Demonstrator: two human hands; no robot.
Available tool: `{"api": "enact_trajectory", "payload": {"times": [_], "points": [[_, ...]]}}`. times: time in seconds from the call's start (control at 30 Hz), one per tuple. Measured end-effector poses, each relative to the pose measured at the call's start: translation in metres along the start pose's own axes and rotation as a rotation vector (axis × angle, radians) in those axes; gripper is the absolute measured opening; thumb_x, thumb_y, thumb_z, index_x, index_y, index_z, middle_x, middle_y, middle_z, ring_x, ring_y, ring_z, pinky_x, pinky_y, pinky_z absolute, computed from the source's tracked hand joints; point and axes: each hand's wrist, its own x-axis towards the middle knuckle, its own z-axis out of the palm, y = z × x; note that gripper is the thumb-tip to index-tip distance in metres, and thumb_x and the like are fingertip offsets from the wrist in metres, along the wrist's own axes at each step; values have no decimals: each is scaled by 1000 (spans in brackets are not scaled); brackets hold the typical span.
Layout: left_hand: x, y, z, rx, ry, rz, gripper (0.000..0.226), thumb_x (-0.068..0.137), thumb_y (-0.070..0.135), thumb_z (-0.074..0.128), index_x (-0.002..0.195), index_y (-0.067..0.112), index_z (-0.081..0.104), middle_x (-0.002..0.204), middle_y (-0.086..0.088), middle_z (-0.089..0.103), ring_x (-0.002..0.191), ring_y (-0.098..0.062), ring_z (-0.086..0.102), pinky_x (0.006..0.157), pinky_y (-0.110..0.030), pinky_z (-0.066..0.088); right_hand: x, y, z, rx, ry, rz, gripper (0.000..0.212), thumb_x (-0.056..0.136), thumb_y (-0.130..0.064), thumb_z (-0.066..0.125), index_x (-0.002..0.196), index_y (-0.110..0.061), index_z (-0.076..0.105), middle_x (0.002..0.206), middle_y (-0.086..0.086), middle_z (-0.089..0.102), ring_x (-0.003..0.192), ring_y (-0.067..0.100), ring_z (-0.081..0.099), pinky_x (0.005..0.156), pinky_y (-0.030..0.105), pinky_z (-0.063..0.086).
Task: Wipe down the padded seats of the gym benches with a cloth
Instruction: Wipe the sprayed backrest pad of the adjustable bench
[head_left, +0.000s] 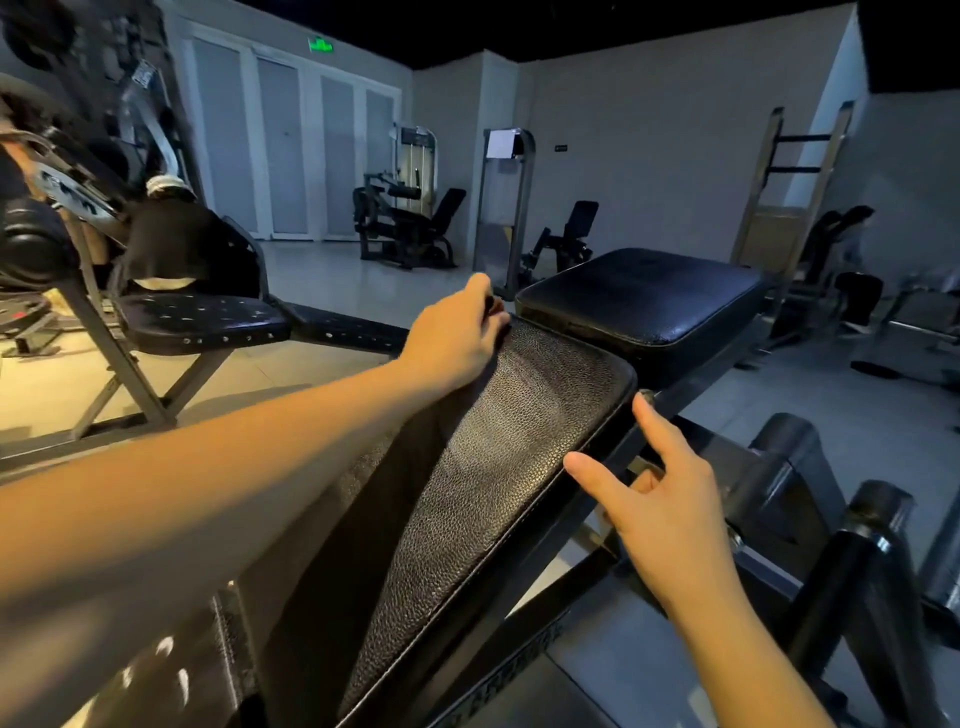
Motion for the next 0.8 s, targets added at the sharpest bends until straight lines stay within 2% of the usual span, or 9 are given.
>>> {"api": "enact_trajectory", "payload": {"times": [0.1,0.23,0.3,0.37,0.43,0.5,0.6,0.7,0.8], "points": [[-39,44,-1,-154,-66,232,23,102,33,57,98,17,41,78,7,52,73,-17,54,63,-35,35,-1,-1,-2,-9,-1,-11,86,52,-88,71,126,-80,29,104,-12,43,95,11,38,86,34,38],[-92,28,-18,-181,-238,490,14,101,31,59,102,21,50,87,11,58,76,-4,52,64,-20,39,4,5,-8,-13,9,-39,87,79,-45,82,152,-44,35,93,-20,41,91,4,39,83,28,38],[-76,-1,-21,-84,-181,380,17,101,35,58,101,21,49,90,6,61,80,-11,56,66,-28,43,4,5,-10,-20,21,-48,83,82,-38,82,153,-38,39,94,-17,43,88,2,39,80,26,37],[-41,-21,-18,2,-131,129,26,102,38,55,100,16,42,87,-4,61,84,-31,59,66,-41,42,3,4,-10,-35,23,-48,83,83,-37,81,153,-37,38,103,-8,46,95,9,41,85,29,39],[-10,-21,-8,21,-73,-17,30,104,37,53,97,14,34,78,-2,52,85,-39,59,64,-41,35,4,3,-11,-37,27,-37,82,83,-36,81,153,-36,39,101,-11,48,92,7,41,86,31,40],[0,2,2,-27,-18,-6,29,104,35,53,96,16,32,72,5,44,79,-36,57,65,-38,30,6,2,-11,-43,44,-41,78,83,-35,81,151,-35,43,90,-19,44,85,3,41,85,31,41],[-26,46,4,-134,-44,165,25,103,35,55,97,20,36,74,11,47,67,-13,49,64,-33,32,11,-1,-14,-42,96,-30,67,84,-31,81,145,-31,53,77,-17,53,74,9,51,78,35,54],[-76,47,-9,-175,-171,378,19,101,35,58,102,20,46,85,6,59,76,-13,56,66,-32,41,16,-3,-16,-13,141,-15,57,84,-32,81,138,-32,61,90,-6,71,84,19,68,91,47,58],[-102,4,-26,-143,-222,361,16,100,35,60,99,27,46,87,13,60,78,-4,58,67,-25,46,18,-2,-14,9,157,-12,56,82,-39,82,135,-32,64,91,-3,73,78,24,69,85,51,60]]}}
